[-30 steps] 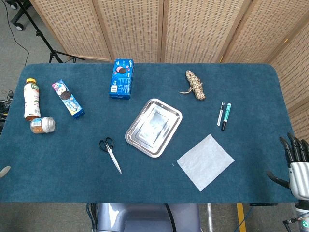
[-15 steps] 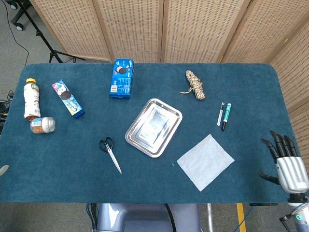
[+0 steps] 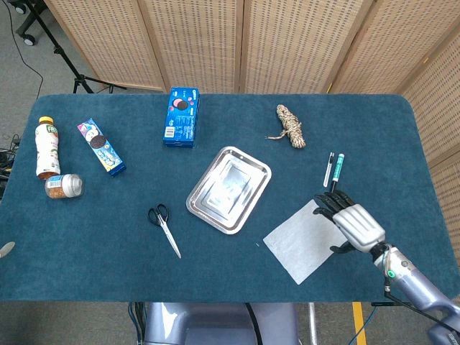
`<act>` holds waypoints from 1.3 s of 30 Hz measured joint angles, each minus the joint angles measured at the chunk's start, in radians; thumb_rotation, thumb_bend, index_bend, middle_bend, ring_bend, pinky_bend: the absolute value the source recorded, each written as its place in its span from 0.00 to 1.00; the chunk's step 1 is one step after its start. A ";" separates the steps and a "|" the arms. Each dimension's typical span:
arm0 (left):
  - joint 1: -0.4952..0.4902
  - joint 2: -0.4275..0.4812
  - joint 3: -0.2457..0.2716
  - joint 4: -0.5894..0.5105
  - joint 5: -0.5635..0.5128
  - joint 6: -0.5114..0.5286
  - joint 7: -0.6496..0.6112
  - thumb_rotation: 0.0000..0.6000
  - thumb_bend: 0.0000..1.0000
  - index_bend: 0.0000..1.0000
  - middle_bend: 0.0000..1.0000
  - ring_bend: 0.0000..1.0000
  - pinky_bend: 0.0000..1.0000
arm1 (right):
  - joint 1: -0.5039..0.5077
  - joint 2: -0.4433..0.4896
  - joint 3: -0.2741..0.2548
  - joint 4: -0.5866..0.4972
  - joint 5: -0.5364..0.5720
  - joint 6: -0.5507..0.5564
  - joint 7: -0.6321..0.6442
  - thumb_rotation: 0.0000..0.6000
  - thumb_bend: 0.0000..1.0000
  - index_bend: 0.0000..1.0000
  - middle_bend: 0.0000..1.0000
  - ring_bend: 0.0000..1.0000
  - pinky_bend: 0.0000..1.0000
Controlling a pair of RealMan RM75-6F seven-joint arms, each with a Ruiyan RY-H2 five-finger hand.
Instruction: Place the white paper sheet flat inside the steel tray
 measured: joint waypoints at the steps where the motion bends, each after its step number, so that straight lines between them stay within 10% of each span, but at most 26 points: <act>1: -0.001 0.000 0.000 0.000 -0.001 -0.002 -0.001 1.00 0.00 0.00 0.00 0.00 0.00 | 0.017 -0.010 0.003 0.003 0.020 -0.029 -0.002 1.00 0.12 0.26 0.10 0.00 0.00; 39: -0.013 0.004 -0.006 0.001 -0.026 -0.032 -0.008 1.00 0.00 0.00 0.00 0.00 0.00 | 0.215 -0.315 0.024 0.219 0.442 -0.210 -0.334 1.00 0.35 0.38 0.28 0.05 0.00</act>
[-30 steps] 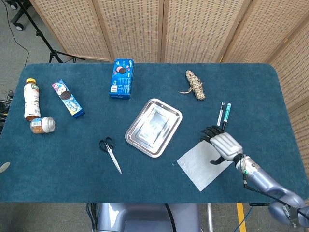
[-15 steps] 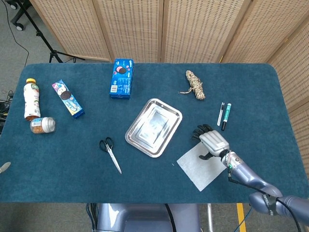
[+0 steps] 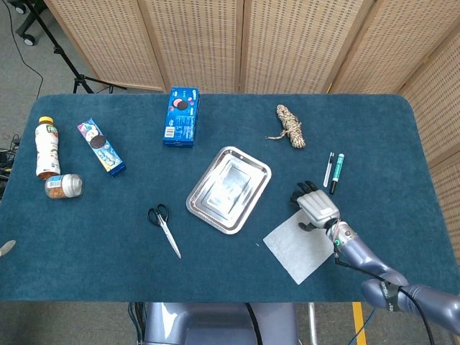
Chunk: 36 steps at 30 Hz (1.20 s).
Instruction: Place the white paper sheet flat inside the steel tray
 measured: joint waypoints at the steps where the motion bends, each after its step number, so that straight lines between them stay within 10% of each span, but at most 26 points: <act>1: 0.000 0.000 0.000 0.000 -0.001 -0.001 0.000 1.00 0.00 0.00 0.00 0.00 0.00 | 0.000 -0.002 -0.003 0.003 0.001 0.002 -0.001 1.00 0.36 0.39 0.29 0.06 0.00; 36: -0.007 -0.002 0.003 -0.009 -0.001 -0.009 0.014 1.00 0.00 0.00 0.00 0.00 0.00 | -0.041 -0.025 -0.055 0.114 -0.207 0.142 0.232 1.00 0.51 0.68 0.58 0.17 0.00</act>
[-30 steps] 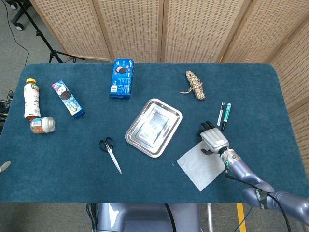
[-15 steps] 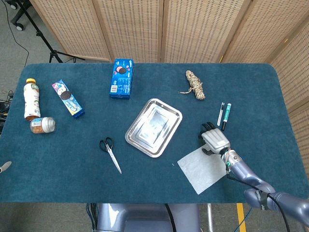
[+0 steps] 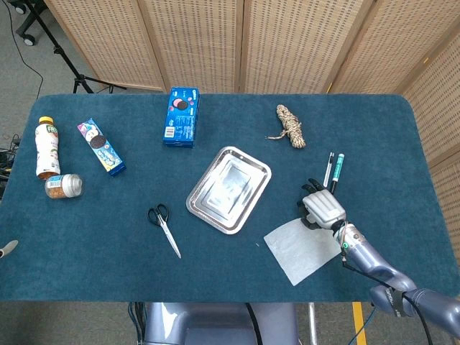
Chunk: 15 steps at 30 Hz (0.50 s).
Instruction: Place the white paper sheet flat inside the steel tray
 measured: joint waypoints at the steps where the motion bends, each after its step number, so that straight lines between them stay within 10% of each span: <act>1: 0.000 0.000 0.000 0.000 0.000 0.000 0.000 1.00 0.00 0.00 0.00 0.00 0.00 | -0.001 0.002 -0.001 0.001 -0.004 0.005 0.006 1.00 0.52 0.68 0.58 0.17 0.00; 15: -0.004 0.003 0.000 -0.004 -0.006 -0.010 0.001 1.00 0.00 0.00 0.00 0.00 0.00 | 0.043 0.043 0.068 -0.087 -0.010 0.040 -0.025 1.00 0.52 0.69 0.59 0.17 0.00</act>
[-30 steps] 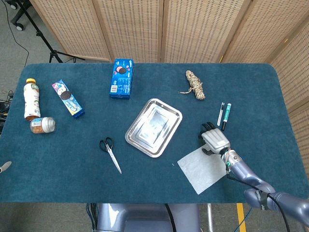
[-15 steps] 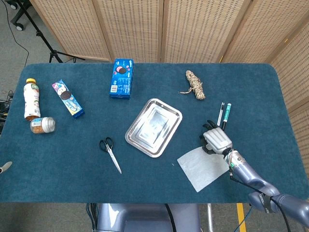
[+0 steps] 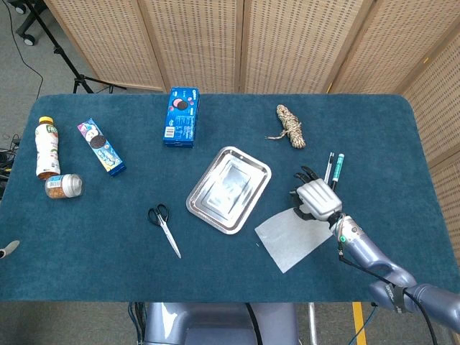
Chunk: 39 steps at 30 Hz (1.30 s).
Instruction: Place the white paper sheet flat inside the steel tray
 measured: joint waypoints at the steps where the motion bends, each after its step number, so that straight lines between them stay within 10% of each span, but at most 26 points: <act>1: 0.000 0.001 -0.001 0.000 -0.001 0.000 -0.002 1.00 0.00 0.00 0.00 0.00 0.00 | 0.009 0.000 0.010 -0.008 0.008 -0.004 -0.014 1.00 0.52 0.69 0.59 0.18 0.00; 22: -0.010 0.039 -0.011 0.011 -0.031 -0.053 -0.108 1.00 0.00 0.00 0.00 0.00 0.00 | 0.277 -0.280 0.163 0.084 0.409 -0.131 -0.445 1.00 0.52 0.69 0.59 0.19 0.00; 39: -0.035 0.052 -0.028 0.044 -0.097 -0.132 -0.151 1.00 0.00 0.00 0.00 0.00 0.00 | 0.450 -0.468 0.174 0.449 0.382 -0.208 -0.463 1.00 0.52 0.69 0.59 0.20 0.00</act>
